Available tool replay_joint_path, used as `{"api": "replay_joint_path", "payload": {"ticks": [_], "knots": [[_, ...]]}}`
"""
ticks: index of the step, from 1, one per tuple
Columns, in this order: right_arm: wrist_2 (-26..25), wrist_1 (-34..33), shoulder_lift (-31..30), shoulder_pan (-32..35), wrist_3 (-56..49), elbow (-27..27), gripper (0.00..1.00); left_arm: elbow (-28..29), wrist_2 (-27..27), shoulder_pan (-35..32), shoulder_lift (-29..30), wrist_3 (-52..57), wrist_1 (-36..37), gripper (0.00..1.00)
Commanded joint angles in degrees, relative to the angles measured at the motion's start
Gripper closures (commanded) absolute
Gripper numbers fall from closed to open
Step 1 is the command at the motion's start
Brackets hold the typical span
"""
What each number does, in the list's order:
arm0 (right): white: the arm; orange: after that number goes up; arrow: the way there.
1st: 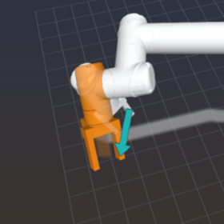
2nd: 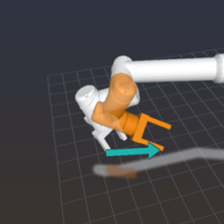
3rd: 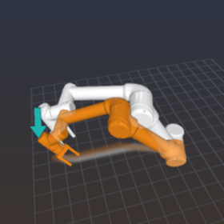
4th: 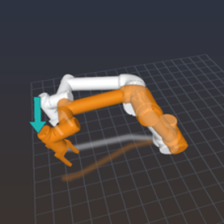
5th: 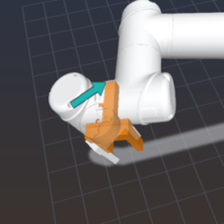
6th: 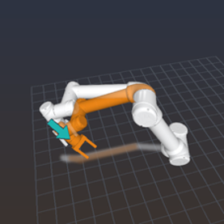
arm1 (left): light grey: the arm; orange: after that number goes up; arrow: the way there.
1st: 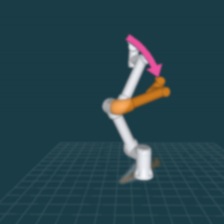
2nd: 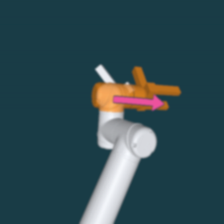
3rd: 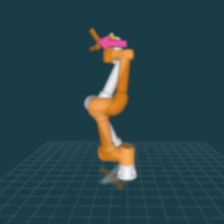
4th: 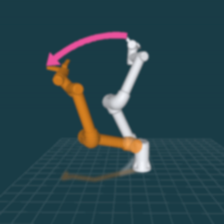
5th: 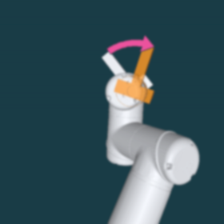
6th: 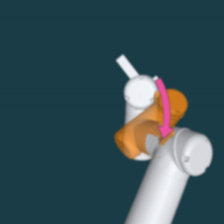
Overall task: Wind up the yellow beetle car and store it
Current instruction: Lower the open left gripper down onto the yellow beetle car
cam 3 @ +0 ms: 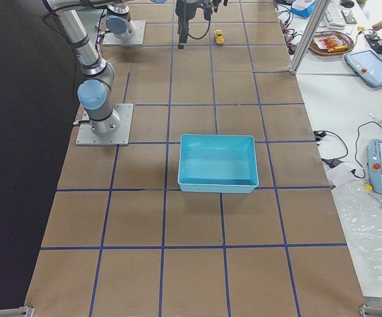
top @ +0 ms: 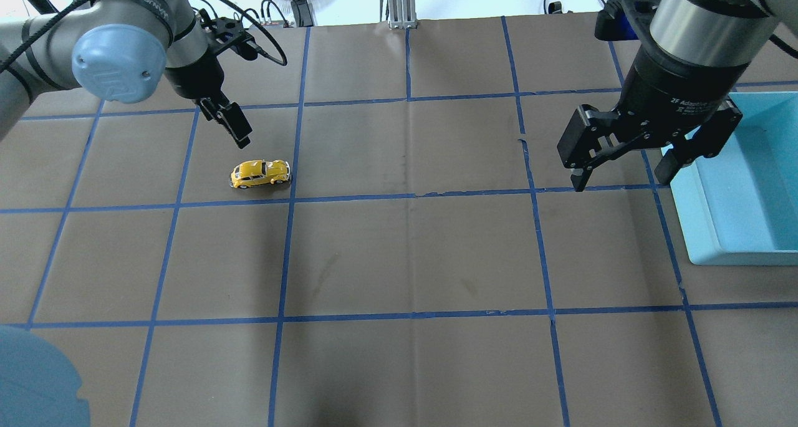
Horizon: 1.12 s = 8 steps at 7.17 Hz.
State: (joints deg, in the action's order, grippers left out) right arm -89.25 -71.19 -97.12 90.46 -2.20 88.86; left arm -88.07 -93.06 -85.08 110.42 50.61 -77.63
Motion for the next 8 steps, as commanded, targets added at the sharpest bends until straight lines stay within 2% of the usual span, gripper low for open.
{"api": "replay_joint_path", "payload": {"ticks": [1, 3, 4, 5, 6, 7, 8], "knots": [[0.04, 0.0, 0.0, -0.02, 0.0, 0.0, 0.01, -1.22, -2.04, 0.0, 2.6, 2.92, 1.16, 0.0], [0.04, 0.0, 0.0, -0.02, 0.0, 0.0, 0.01, -1.58, -1.52, 1.83, 3.49, 26.6, 2.66, 0.02], [0.04, 0.0, 0.0, -0.02, 0.0, 0.0, 0.01, -2.88, -0.21, 2.89, 3.58, 28.13, 2.75, 0.02], [0.04, 0.0, 0.0, -0.02, 0.0, 0.0, 0.01, -5.16, 2.33, 2.82, 3.93, 29.62, 6.67, 0.02], [0.04, 0.0, 0.0, 0.07, 0.0, 0.0, 0.01, -7.96, 2.44, 2.9, 5.67, 32.51, 14.71, 0.02], [-0.05, 0.0, 0.0, -0.02, 0.0, 0.0, 0.01, -7.38, 2.62, 2.38, 7.95, 32.8, 18.62, 0.02], [-0.05, 0.0, 0.0, -0.02, 0.0, 0.0, 0.01, -6.85, 2.79, 2.2, 8.76, 33.58, 19.27, 0.02]]}}
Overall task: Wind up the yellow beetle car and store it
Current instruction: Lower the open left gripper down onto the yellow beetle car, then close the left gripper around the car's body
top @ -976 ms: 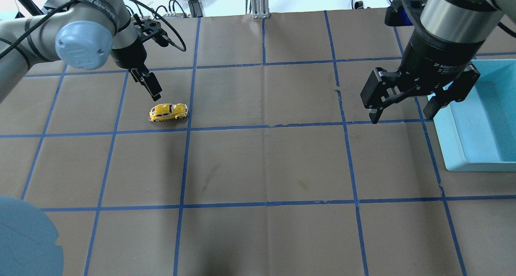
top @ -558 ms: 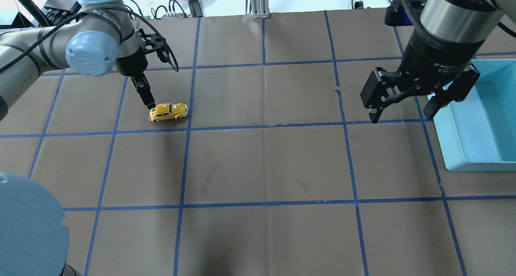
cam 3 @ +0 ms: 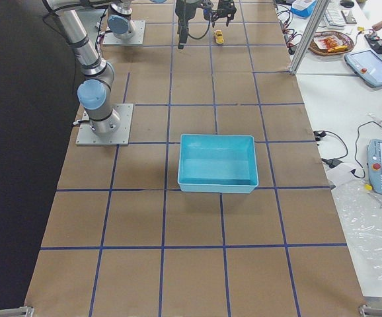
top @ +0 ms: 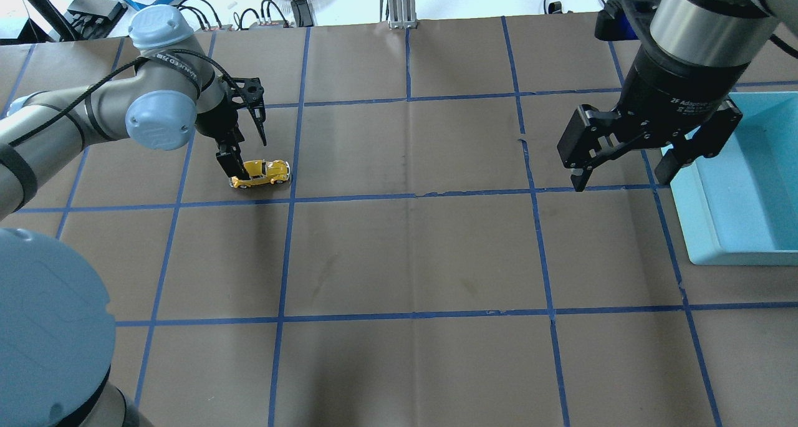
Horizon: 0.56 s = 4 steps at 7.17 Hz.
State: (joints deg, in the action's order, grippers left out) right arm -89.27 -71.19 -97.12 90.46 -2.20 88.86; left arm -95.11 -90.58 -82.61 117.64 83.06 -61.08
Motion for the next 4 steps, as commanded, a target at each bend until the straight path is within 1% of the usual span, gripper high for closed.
{"api": "replay_joint_path", "payload": {"ticks": [1, 2, 4], "knots": [[0.06, 0.0, 0.0, -0.02, 0.0, 0.0, 0.01, -1.38, 0.75, -0.19, 1.89, 4.01, 5.33, 0.01], [0.06, 0.0, 0.0, -0.02, 0.0, 0.0, 0.01, -1.66, 0.84, -0.36, 2.07, 4.39, 6.58, 0.01], [-0.03, 0.0, 0.0, -0.02, 0.0, 0.0, 0.01, -2.19, 0.93, -0.71, 2.07, 4.39, 6.5, 0.01]]}}
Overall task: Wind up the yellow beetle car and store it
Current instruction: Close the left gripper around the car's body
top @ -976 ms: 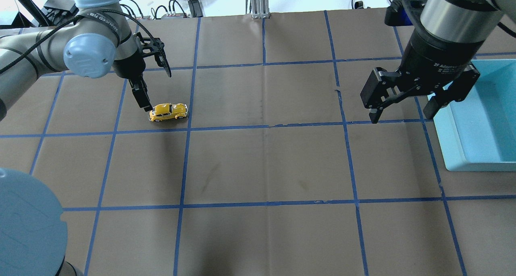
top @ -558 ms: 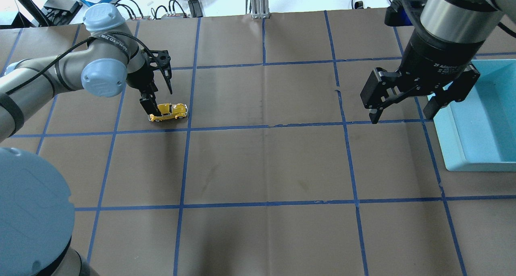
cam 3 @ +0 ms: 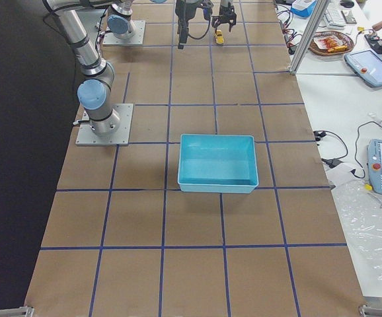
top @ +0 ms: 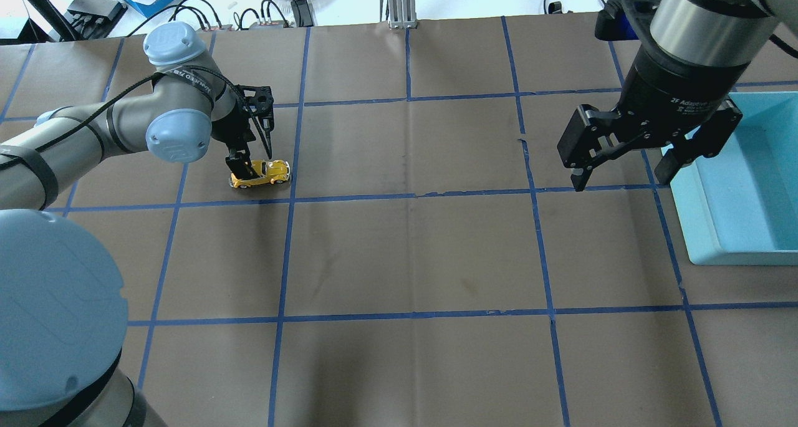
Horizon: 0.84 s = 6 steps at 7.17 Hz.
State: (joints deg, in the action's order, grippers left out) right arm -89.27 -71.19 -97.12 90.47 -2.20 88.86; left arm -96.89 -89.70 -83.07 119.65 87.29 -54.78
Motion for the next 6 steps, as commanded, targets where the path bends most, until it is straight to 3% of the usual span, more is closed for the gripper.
{"api": "replay_joint_path", "payload": {"ticks": [1, 2, 3, 5, 6], "knots": [[0.06, 0.0, 0.0, 0.06, 0.0, 0.0, 0.01, -1.63, -0.03, -0.25, -0.21, 0.25, 0.2, 0.01], [-0.03, 0.0, 0.0, -0.02, 0.0, 0.0, 0.01, -2.68, -0.03, -0.25, -0.82, 0.25, 0.29, 0.01], [0.06, 0.0, 0.0, -0.03, 0.0, 0.0, 0.01, -2.69, -0.12, -0.17, -0.65, 0.25, 0.38, 0.09], [0.06, 0.0, 0.09, -0.03, 0.0, 0.0, 0.01, -2.61, -0.73, -0.25, -0.82, 0.07, 0.38, 0.42], [-0.03, 0.0, 0.0, -0.03, 0.0, 0.0, 0.01, -2.6, -0.82, -0.25, -1.0, 0.07, 0.38, 0.53]]}}
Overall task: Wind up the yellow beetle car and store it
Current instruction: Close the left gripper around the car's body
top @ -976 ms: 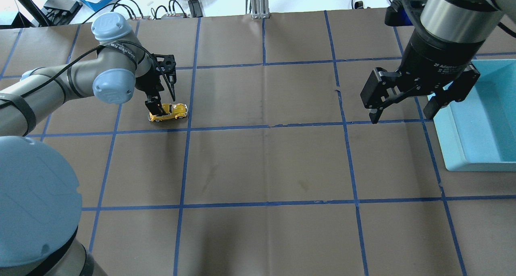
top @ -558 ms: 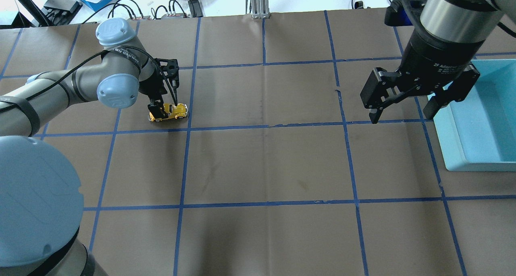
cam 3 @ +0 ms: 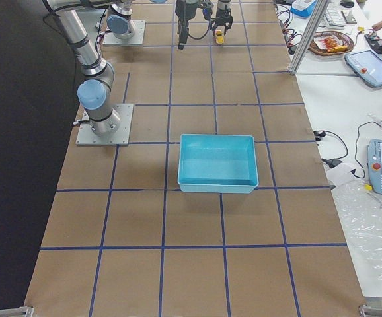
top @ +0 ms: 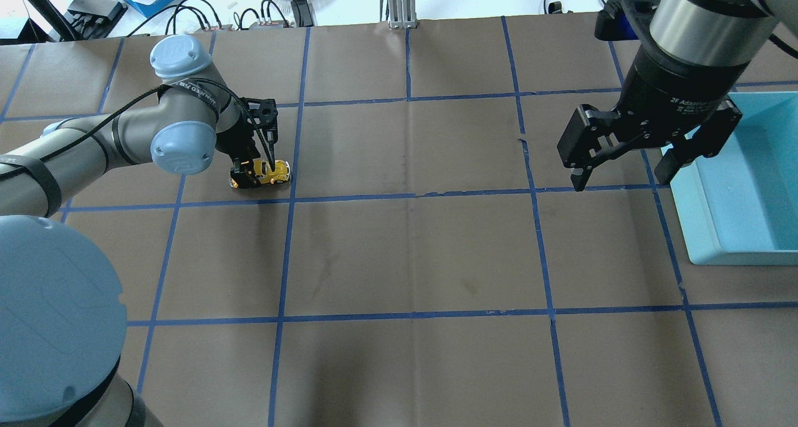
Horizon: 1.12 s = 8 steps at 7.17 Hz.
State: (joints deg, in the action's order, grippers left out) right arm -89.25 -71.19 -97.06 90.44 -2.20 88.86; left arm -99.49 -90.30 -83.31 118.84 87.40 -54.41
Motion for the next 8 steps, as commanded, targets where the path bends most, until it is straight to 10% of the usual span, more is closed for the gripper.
{"api": "replay_joint_path", "payload": {"ticks": [1, 3, 8], "knots": [[-0.05, 0.0, -0.06, 0.0, 0.0, 0.0, 0.01, 0.0, -0.23, -0.01, -0.28, -0.04, 0.01, 0.71], [-0.05, 0.0, 0.03, 0.0, 0.0, 0.09, 0.01, 0.17, -0.23, -0.01, -1.24, 0.05, -0.17, 1.0], [-0.05, 0.0, 0.03, 0.0, 0.0, 0.0, 0.01, 0.0, 0.65, -0.36, -0.46, 0.49, -0.08, 1.0]]}}
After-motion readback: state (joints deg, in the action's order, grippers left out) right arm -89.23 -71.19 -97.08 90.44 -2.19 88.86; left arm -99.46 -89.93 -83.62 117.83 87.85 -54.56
